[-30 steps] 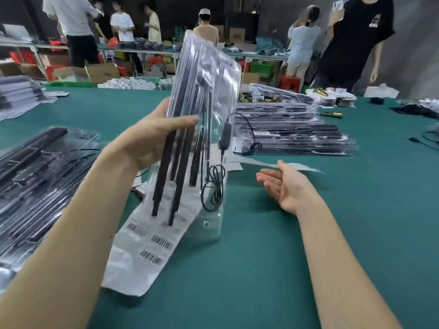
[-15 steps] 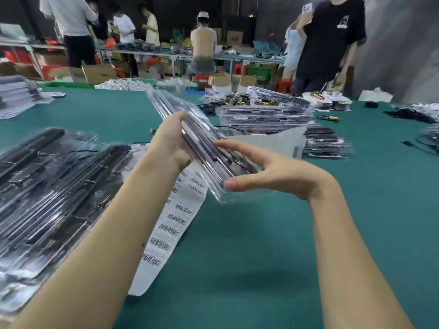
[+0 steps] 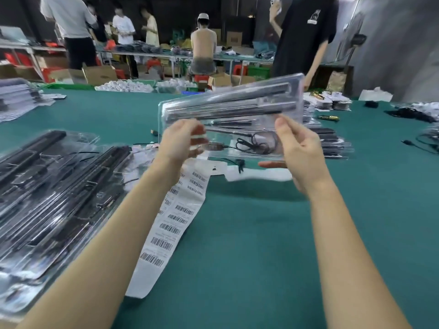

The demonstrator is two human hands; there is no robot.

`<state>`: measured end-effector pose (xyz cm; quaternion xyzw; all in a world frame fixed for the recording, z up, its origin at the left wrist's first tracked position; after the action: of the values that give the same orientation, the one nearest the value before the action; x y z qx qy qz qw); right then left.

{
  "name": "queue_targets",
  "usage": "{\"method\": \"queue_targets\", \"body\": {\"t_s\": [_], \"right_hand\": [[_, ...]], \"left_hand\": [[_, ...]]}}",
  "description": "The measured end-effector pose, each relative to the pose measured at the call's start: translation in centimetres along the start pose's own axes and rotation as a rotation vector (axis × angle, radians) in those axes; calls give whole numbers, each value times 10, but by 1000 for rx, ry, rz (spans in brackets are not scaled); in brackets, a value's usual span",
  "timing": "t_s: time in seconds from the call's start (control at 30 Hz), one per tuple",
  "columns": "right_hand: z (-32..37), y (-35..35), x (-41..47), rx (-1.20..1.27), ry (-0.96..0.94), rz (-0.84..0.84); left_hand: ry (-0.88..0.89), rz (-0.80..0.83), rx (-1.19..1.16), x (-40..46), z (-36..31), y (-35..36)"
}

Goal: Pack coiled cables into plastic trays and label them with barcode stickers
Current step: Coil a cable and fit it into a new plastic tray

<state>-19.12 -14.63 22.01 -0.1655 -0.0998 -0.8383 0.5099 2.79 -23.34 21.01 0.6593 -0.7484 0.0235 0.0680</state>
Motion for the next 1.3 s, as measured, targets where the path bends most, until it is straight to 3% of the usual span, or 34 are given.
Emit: {"method": "queue_targets", "body": {"t_s": [0.1,0.17,0.23,0.33,0.4,0.53,0.67,0.8,0.9,1.03,1.13,1.23,1.3], "right_hand": [[-21,-16,1,219,131,-98],[-31,-24,-1,318,205,-153],[-40,-35,-3,358,303,-226],[-53,-52,-8,463,448,-337],[-58,-61,-11,552,499,-351],[-58,-67,-17,600,535,-206],[-58,-75,-19,488,556,-173],[-66,-103,-22,367,621,-367],[-72,-127,-24,191,658,-470],[-79,-136,-21,156,612,-610],[-78,-140,-19,126,515,-768],[-75,-136,-19,-219,466,-839],[-74,-122,-17,-481,418,-775]], "left_hand": [[323,138,732,0,24,5],[407,221,945,2,41,3],[391,269,994,7,45,-5],[308,429,1284,10,55,-18],[224,422,1414,10,59,-29],[230,199,1306,14,53,-34],[105,397,567,-4,42,-6],[-4,502,377,-9,43,-1],[-27,557,445,-8,35,-9],[241,458,888,-5,26,-5],[335,464,865,-14,28,10],[403,536,882,-20,36,27],[421,582,928,-22,42,30]]}}
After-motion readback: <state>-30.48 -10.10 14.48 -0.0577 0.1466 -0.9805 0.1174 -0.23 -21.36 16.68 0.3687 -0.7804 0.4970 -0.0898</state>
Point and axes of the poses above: each hand's wrist, its own x-axis towards the middle knuckle, its own y-axis out of the palm, z = x × y, the point moved 5 cm from there along x, towards the middle knuckle, and after that the axes turned 3 degrees about -z, right-handed, at the moved point
